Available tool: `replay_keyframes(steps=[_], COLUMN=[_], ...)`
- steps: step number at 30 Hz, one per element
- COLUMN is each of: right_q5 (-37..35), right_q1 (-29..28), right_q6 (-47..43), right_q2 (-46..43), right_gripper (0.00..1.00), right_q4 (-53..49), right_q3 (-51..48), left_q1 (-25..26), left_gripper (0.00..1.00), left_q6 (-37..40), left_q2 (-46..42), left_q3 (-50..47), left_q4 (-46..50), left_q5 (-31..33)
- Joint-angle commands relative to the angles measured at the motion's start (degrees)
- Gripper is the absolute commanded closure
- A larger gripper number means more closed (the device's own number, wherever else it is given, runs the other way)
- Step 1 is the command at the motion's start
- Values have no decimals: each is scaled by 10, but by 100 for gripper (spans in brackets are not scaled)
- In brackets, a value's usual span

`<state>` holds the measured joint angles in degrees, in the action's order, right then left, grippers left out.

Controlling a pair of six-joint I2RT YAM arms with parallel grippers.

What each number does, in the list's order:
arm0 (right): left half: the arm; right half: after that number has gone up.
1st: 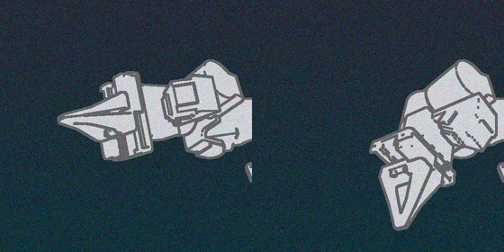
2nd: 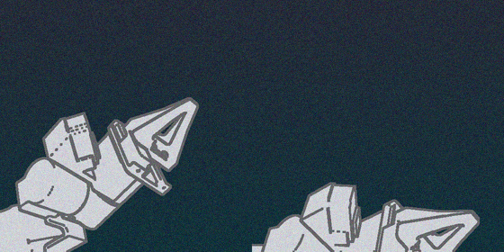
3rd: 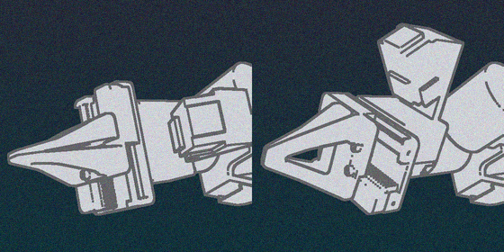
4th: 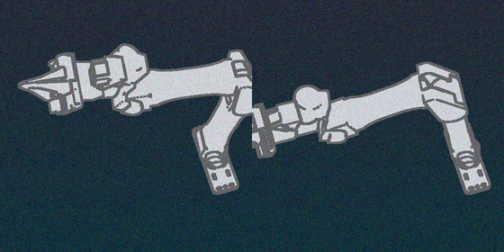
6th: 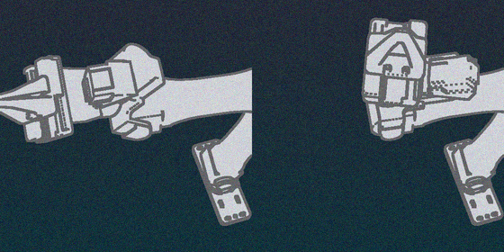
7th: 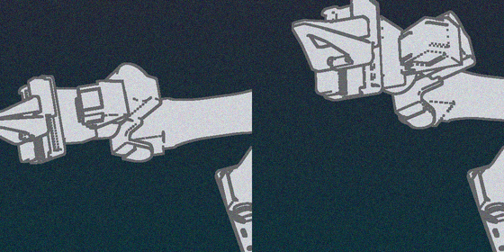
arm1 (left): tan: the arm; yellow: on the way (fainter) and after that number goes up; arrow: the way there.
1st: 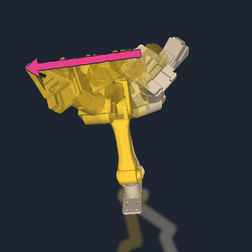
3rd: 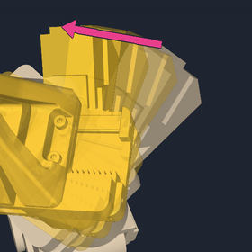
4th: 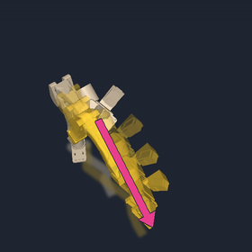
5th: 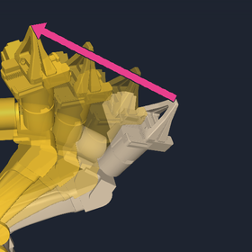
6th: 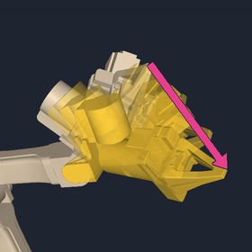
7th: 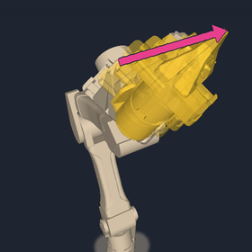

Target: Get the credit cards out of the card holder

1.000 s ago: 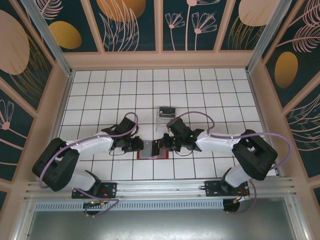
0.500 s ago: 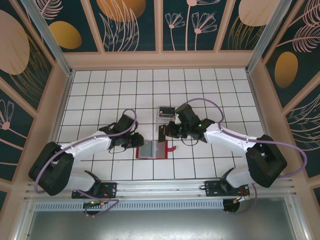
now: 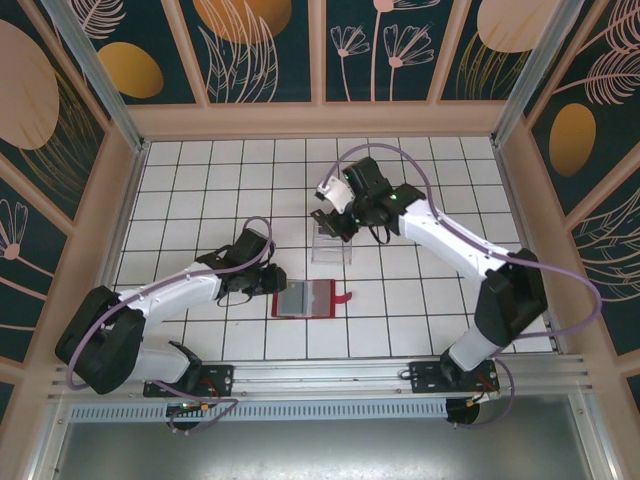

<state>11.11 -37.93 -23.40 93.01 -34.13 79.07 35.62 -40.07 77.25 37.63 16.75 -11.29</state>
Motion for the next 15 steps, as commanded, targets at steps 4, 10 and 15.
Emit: replay_keyframes(steps=[4,10,15], right_q5=[-53,-81,-80], right_q1=[10,17,23], right_q6=[-238,-291,-313], right_q2=[97,157,205], right_gripper=[100,100,100], right_q4=[-173,-222,-250], right_q3=[136,205,275], left_q1=[0,0,0], left_gripper=[73,72,73], left_q6=[16,15,16], left_q2=[-13,-5,-3], left_q3=[12,11,15], left_q4=[9,6,10], left_q5=[9,6,7])
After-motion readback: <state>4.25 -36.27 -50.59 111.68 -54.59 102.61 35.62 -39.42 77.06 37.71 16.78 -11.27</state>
